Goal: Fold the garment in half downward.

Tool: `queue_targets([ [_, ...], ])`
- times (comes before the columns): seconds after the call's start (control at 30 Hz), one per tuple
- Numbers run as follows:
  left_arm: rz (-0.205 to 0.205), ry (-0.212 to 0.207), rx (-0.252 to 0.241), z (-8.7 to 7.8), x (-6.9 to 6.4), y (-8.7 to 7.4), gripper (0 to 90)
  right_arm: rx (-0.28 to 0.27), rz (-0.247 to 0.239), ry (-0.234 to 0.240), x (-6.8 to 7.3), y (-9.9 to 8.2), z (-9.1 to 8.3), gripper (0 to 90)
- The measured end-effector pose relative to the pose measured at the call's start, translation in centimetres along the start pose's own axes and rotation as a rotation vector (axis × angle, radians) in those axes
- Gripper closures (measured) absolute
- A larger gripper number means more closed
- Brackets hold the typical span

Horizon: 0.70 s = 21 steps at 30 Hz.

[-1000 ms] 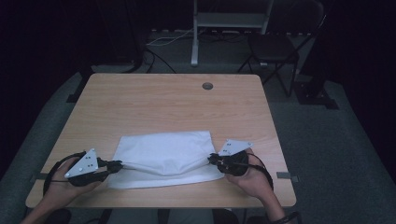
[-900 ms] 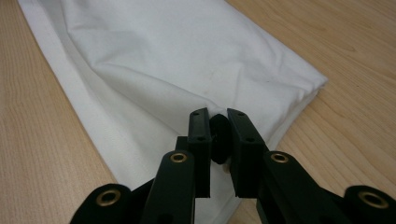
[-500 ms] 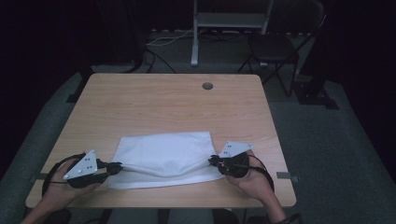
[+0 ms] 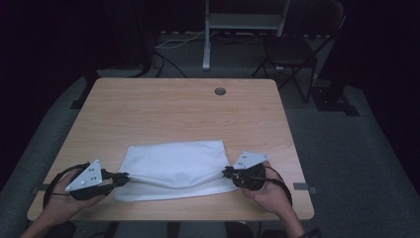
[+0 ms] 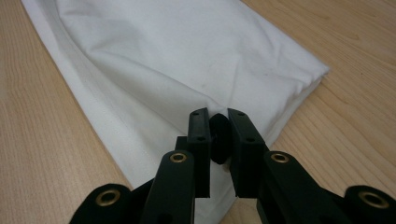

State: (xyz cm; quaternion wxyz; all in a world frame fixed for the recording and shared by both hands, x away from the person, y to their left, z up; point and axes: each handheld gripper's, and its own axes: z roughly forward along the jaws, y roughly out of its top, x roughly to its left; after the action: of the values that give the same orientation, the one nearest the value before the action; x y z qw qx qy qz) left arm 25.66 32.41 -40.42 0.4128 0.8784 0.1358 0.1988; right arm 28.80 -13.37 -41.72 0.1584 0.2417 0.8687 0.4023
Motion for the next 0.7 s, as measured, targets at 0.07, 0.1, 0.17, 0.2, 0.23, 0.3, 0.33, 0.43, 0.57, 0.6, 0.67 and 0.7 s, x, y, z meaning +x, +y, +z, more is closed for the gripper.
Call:
queue_targets([
  [0.07, 0.000, 0.000, 0.000, 0.00, 0.00, 0.00, 80.3, -0.003, -0.006, 0.001, -0.03, -0.03, -0.11, 80.5],
  [0.1, 0.000, -0.001, -0.001, 0.00, -0.04, -0.02, 80.2, -0.003, -0.005, -0.001, 0.00, -0.03, -0.16, 80.5],
  [0.17, -0.002, -0.003, -0.006, -0.07, -0.17, -0.05, 80.2, -0.002, -0.002, -0.002, 0.07, -0.04, -0.27, 80.5],
  [0.2, 0.002, -0.002, -0.009, -0.10, -0.19, -0.02, 80.2, -0.004, -0.006, -0.001, 0.10, -0.02, -0.32, 80.5],
  [0.23, 0.004, -0.003, -0.010, -0.15, -0.21, 0.01, 80.2, -0.006, -0.005, -0.002, 0.19, 0.03, -0.37, 80.5],
  [0.3, 0.005, -0.005, -0.010, -0.23, -0.22, 0.05, 80.1, -0.007, -0.005, -0.001, 0.29, 0.07, -0.43, 80.5],
  [0.33, 0.006, -0.006, -0.012, -0.25, -0.24, 0.06, 80.1, -0.008, -0.008, -0.001, 0.35, 0.13, -0.51, 80.5],
  [0.43, 0.008, -0.015, -0.014, -0.31, -0.37, 0.05, 80.1, 0.001, -0.008, -0.002, 0.38, -0.06, -0.51, 80.4],
  [0.57, 0.013, -0.023, -0.013, -0.42, -0.45, 0.02, 80.0, 0.008, -0.010, 0.002, 0.46, -0.42, -0.42, 80.4],
  [0.6, 0.012, -0.025, -0.014, -0.41, -0.48, -0.01, 80.0, 0.011, -0.011, 0.004, 0.47, -0.47, -0.44, 80.4],
  [0.67, 0.012, -0.029, -0.016, -0.41, -0.54, -0.06, 79.9, 0.012, -0.012, 0.005, 0.52, -0.54, -0.47, 80.1],
  [0.7, 0.010, -0.033, -0.013, -0.41, -0.57, -0.09, 79.8, 0.013, -0.011, 0.005, 0.54, -0.57, -0.51, 80.1],
])
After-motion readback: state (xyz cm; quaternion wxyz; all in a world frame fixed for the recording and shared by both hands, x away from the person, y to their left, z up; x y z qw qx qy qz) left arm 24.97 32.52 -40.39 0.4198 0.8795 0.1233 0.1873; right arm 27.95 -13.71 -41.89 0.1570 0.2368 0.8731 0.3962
